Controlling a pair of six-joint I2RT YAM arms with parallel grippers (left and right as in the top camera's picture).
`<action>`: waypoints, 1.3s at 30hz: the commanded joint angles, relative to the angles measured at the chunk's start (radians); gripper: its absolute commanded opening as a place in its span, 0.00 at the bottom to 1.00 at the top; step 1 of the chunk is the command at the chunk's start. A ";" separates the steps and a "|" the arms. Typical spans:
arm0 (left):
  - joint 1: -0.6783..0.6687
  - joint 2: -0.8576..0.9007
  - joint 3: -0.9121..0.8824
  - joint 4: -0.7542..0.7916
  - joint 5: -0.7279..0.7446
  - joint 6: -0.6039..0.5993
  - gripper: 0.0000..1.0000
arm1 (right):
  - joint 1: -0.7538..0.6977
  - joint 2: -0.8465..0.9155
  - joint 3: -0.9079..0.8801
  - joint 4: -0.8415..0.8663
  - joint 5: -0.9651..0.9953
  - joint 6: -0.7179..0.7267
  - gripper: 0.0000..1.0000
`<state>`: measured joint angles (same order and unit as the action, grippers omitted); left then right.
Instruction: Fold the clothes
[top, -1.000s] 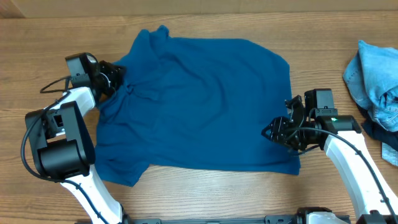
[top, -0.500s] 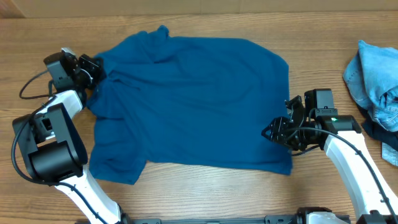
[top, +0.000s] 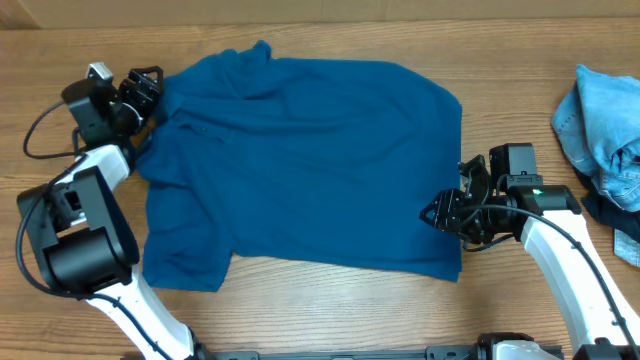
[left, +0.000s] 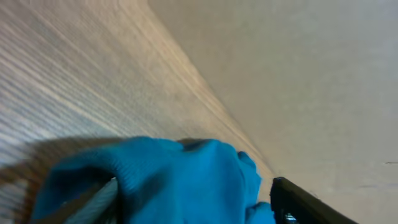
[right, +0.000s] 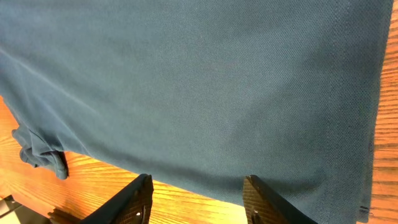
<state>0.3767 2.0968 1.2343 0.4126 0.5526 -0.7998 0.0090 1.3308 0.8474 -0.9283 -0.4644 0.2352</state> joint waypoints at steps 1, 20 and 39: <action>0.093 -0.017 0.053 0.013 0.149 0.046 0.78 | 0.003 -0.001 0.021 0.003 0.000 -0.001 0.51; 0.018 -0.665 0.061 -1.198 -0.232 0.560 0.64 | 0.003 -0.001 0.021 0.075 0.083 0.000 0.54; -0.016 -0.631 -0.244 -1.434 -0.514 0.403 0.04 | 0.003 -0.001 0.021 0.081 0.082 0.004 0.54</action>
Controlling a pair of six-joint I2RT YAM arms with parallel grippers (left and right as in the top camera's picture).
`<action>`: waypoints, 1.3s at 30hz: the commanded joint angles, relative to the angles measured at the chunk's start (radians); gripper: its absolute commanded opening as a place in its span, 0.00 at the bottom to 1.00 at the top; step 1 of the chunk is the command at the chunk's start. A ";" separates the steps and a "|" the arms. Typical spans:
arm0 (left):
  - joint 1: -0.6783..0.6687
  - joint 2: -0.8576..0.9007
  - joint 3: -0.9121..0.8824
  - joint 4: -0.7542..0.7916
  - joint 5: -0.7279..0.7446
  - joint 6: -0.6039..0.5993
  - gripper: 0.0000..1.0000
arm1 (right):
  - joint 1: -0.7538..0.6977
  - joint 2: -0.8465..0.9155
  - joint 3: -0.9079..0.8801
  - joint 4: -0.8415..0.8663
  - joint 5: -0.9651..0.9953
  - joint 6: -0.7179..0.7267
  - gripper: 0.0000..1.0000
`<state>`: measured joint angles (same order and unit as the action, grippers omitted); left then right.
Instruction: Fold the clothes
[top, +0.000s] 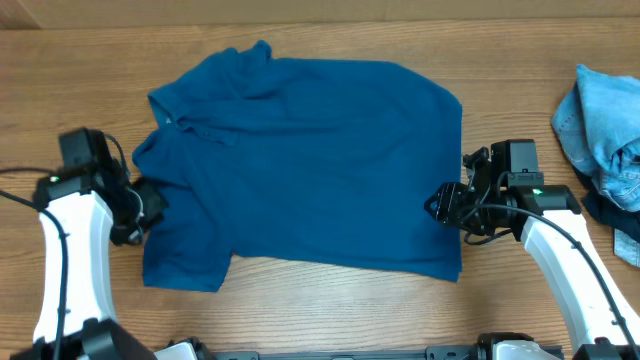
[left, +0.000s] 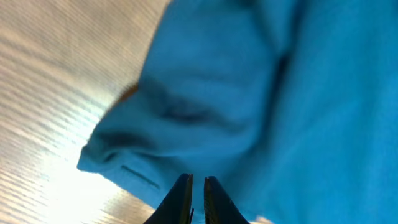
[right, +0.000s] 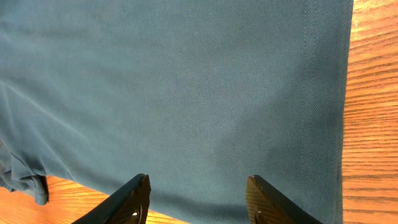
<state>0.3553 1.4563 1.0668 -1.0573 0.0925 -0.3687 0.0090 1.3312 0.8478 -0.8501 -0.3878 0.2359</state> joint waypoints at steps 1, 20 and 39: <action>0.005 0.009 -0.101 0.055 -0.070 -0.029 0.04 | 0.003 -0.001 0.020 0.003 0.005 0.003 0.54; 0.016 0.018 -0.396 0.385 -0.021 -0.030 0.04 | 0.003 -0.001 0.020 -0.017 0.005 0.003 0.49; 0.072 0.013 -0.451 0.093 0.007 -0.321 0.04 | 0.003 -0.001 0.020 -0.042 0.006 -0.001 0.49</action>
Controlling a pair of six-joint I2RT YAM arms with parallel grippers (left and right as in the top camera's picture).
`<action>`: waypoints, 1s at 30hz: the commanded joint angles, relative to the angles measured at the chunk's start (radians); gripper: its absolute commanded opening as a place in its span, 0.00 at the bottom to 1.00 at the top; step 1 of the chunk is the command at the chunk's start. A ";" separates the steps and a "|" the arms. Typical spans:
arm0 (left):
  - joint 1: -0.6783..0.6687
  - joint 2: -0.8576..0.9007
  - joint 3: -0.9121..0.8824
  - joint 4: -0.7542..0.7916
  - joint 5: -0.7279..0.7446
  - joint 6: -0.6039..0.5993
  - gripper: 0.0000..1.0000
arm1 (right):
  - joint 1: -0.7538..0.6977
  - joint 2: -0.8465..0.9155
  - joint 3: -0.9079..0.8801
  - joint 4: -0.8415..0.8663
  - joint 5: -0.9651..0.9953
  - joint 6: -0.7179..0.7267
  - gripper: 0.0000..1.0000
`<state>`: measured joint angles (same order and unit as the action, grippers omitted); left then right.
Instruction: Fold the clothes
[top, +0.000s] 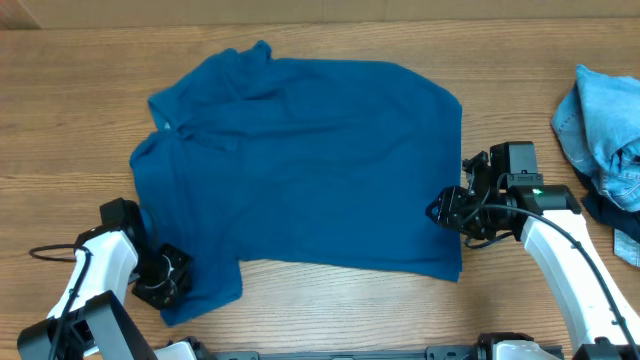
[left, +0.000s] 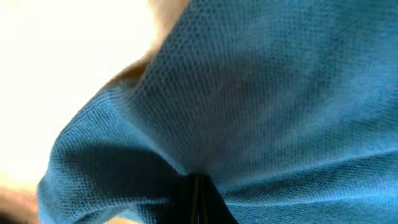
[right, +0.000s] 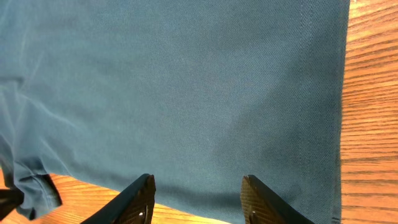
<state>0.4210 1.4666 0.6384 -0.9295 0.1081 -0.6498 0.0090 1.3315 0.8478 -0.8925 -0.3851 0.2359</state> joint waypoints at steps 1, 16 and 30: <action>0.006 -0.005 -0.023 -0.055 -0.015 -0.044 0.04 | 0.003 -0.002 0.020 0.000 0.003 -0.001 0.49; 0.018 -0.259 -0.003 -0.074 -0.089 -0.046 0.04 | 0.003 -0.002 0.020 0.000 0.091 0.000 0.57; 0.018 -0.261 0.067 0.329 0.505 0.224 0.07 | 0.003 0.236 -0.026 0.028 0.076 0.044 0.04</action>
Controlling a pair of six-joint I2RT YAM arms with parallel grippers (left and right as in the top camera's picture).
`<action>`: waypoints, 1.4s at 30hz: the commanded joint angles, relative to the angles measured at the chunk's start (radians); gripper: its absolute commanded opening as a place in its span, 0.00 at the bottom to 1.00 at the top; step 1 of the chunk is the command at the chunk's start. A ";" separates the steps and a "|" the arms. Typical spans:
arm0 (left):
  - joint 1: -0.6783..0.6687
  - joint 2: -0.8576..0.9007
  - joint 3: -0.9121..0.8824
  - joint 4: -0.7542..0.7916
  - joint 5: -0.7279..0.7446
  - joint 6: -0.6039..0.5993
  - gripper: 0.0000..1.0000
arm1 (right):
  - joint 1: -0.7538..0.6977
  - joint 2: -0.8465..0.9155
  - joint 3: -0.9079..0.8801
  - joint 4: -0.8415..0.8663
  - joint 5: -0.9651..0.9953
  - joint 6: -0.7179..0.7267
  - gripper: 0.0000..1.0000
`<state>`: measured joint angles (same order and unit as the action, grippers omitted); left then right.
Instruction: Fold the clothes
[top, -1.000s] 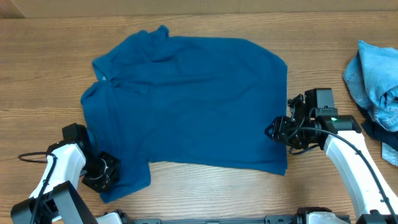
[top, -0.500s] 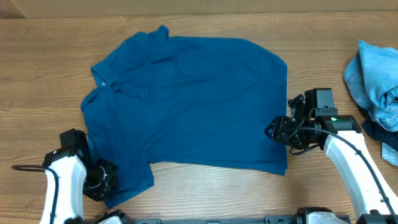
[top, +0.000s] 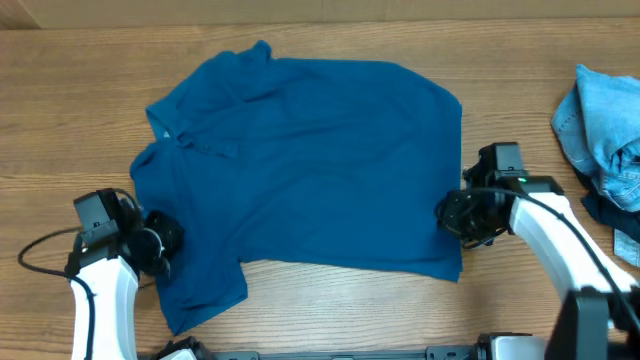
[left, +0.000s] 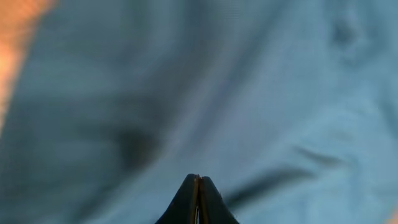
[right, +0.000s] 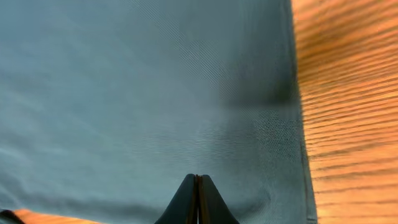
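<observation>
A blue polo shirt (top: 310, 160) lies spread on the wooden table (top: 60, 120), collar to the upper left. My left gripper (top: 165, 243) sits at the shirt's left sleeve edge. In the left wrist view its jaws (left: 198, 178) are pressed together with blurred blue cloth all round and a crease running from the tips. My right gripper (top: 447, 212) is at the shirt's right hem. The right wrist view shows it (right: 196, 178) shut, the cloth (right: 155, 93) puckered round the tips beside the hem edge.
A crumpled pile of light blue denim (top: 605, 120) lies at the right edge of the table, with a darker garment (top: 612, 212) beneath it. Bare wood shows in front of the shirt and to its left.
My right gripper, then open over the right hem, is now shut on the cloth. My left gripper has moved up from the sleeve's lower corner to its left edge, still shut.
At first my left gripper was by the collar at the upper left, with cloth in it, and my right hovered open at the right hem. Then the left was at the sleeve's edge, then lower at the sleeve's corner. Now both are shut at opposite sides.
</observation>
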<state>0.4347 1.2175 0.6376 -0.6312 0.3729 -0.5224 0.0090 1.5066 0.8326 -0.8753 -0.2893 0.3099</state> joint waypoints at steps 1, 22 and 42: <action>0.005 -0.012 0.090 0.033 0.251 0.099 0.07 | 0.003 0.078 -0.011 0.015 -0.019 -0.030 0.04; 0.004 -0.012 0.310 0.026 0.253 0.108 0.13 | -0.150 0.215 -0.007 -0.073 0.480 0.268 0.04; 0.004 -0.012 0.310 0.126 0.323 0.108 0.77 | -0.095 -0.055 0.219 0.029 0.164 0.127 0.41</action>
<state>0.4347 1.2175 0.9230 -0.5434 0.6277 -0.4240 -0.0860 1.5318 0.9668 -0.8635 -0.0509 0.4500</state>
